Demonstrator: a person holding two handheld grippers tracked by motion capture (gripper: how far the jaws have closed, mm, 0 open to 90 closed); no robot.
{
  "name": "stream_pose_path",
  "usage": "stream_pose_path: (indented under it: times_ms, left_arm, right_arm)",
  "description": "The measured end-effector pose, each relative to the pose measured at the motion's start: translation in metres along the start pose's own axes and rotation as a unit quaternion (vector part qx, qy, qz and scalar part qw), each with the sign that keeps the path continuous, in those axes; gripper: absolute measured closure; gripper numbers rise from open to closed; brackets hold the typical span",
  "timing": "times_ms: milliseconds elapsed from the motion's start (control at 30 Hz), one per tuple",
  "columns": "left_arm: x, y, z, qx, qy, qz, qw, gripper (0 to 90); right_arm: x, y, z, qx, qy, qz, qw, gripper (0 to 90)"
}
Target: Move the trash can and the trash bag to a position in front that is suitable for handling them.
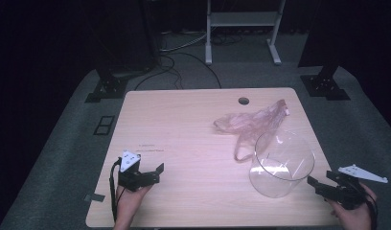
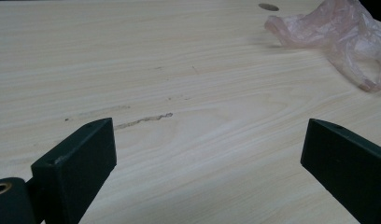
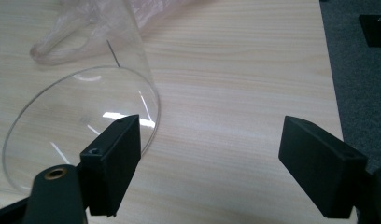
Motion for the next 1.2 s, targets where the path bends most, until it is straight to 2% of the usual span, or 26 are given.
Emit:
stream_pose_path:
  times_ms: [67,233,333,367,500,567,800,900,1200]
  left_arm:
    - [0.002,0.0,0.001,0.003,0.004,0.0,1.0,2.1]
    - [0.0,0.002,-0.003,-0.007,-0.004,0.0,1.0,2.1]
    - [-0.003,0.004,-0.003,-0.007,-0.011,0.002,0.9999,2.1]
    - [-0.003,0.004,-0.003,-0.005,-0.012,0.003,0.9999,2.1]
    - [-0.005,0.004,-0.006,-0.012,-0.012,-0.004,0.9998,2.1]
    - [-0.006,0.003,-0.007,-0.009,-0.021,-0.002,0.9997,2.1]
    - [-0.007,0.003,-0.007,-0.012,-0.024,-0.004,0.9996,2.1]
    - [-0.006,0.004,-0.007,-0.012,-0.023,-0.006,0.9997,2.1]
    - [-0.005,0.005,-0.007,-0.014,-0.022,-0.012,0.9996,2.1]
  right_arm:
    - [-0.002,0.003,0.003,0.001,-0.006,0.002,1.0,19.3]
    - [-0.005,0.006,0.009,0.002,-0.013,-0.002,0.9999,19.3]
    - [-0.012,0.01,0.011,-0.001,-0.029,-0.001,0.9996,19.7]
    - [-0.016,0.012,0.01,-0.008,-0.046,-0.008,0.9989,20.3]
    - [-0.019,0.015,0.011,-0.01,-0.05,-0.001,0.9987,20.3]
    - [-0.022,0.017,0.013,-0.014,-0.055,-0.001,0.9984,20.4]
    - [-0.046,0.037,0.023,-0.017,-0.07,0.036,0.9968,20.3]
    - [-0.062,0.048,0.027,-0.02,-0.089,0.057,0.9942,20.3]
    - [-0.106,0.076,0.036,-0.031,-0.116,0.108,0.9868,20.3]
Point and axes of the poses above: each handheld gripper's, and its own axes: y roughly forward along the jaws, z roughly out of its top, x roughly to its right, the point moved 2 cm from there along y, roughly forward along the jaws, and after that the axes turned 12 degrees about x, right-handed, at the moved point
